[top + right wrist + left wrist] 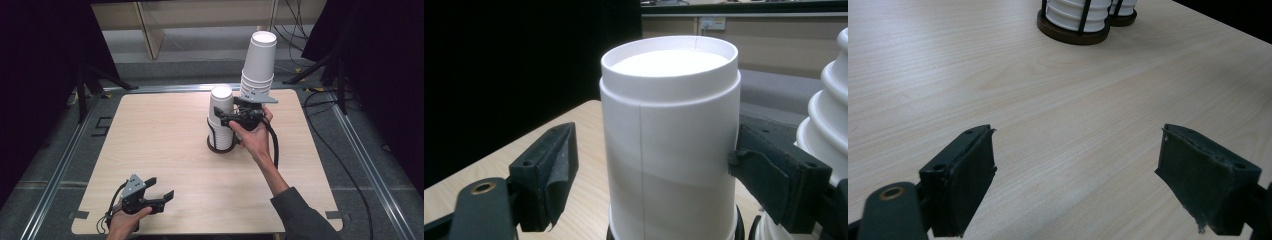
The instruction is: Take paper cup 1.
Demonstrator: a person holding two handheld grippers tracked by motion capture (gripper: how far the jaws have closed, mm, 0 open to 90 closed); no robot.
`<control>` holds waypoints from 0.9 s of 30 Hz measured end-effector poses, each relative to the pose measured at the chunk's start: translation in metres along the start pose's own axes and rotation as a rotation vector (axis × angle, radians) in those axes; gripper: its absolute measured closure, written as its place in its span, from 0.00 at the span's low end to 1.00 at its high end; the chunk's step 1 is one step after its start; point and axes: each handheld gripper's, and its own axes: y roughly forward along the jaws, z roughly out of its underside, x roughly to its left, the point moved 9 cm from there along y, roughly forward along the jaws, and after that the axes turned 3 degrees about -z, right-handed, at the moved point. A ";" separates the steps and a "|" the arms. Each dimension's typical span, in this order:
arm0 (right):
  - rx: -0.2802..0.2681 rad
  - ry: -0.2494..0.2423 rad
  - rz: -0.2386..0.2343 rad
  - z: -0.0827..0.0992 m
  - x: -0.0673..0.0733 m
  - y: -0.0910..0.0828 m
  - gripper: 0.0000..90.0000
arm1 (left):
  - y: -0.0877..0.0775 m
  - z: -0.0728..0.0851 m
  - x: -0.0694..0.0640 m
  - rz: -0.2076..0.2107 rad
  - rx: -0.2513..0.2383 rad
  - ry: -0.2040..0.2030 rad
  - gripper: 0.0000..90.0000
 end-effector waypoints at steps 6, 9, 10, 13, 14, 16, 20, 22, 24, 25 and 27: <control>0.000 0.009 0.045 -0.003 -0.004 0.007 0.21 | 0.000 0.000 -0.001 0.001 -0.003 0.008 0.16; -0.002 0.020 0.052 -0.004 -0.004 0.012 0.20 | 0.001 -0.001 -0.002 0.003 -0.011 0.000 0.16; -0.001 0.011 0.060 -0.004 -0.005 0.013 0.20 | 0.001 -0.001 -0.002 0.004 -0.013 0.002 0.16; 0.002 0.023 0.073 -0.003 -0.005 0.017 0.21 | 0.001 -0.001 -0.001 -0.001 -0.007 0.017 0.16; 0.004 0.019 0.085 -0.003 -0.007 0.017 0.22 | 0.001 -0.001 -0.001 -0.001 -0.005 0.024 0.16; -0.002 0.019 0.091 -0.004 -0.007 0.018 0.21 | 0.000 -0.001 -0.002 -0.001 -0.005 0.017 0.16; 0.001 0.010 0.113 -0.004 -0.007 0.021 0.21 | 0.001 -0.002 -0.003 0.003 -0.012 0.020 0.16; 0.000 0.011 0.116 -0.005 -0.005 0.023 0.20 | 0.001 -0.001 -0.004 0.002 -0.010 0.024 0.16; 0.005 0.007 0.128 -0.006 -0.005 0.024 0.20 | 0.001 -0.001 -0.004 0.002 -0.010 0.025 0.16; -0.001 0.004 0.131 -0.007 -0.005 0.025 0.20 | 0.001 -0.001 -0.003 0.002 -0.009 0.025 0.16; -0.008 0.017 0.137 -0.008 -0.005 0.026 0.20 | 0.001 -0.001 -0.004 0.002 -0.009 0.026 0.16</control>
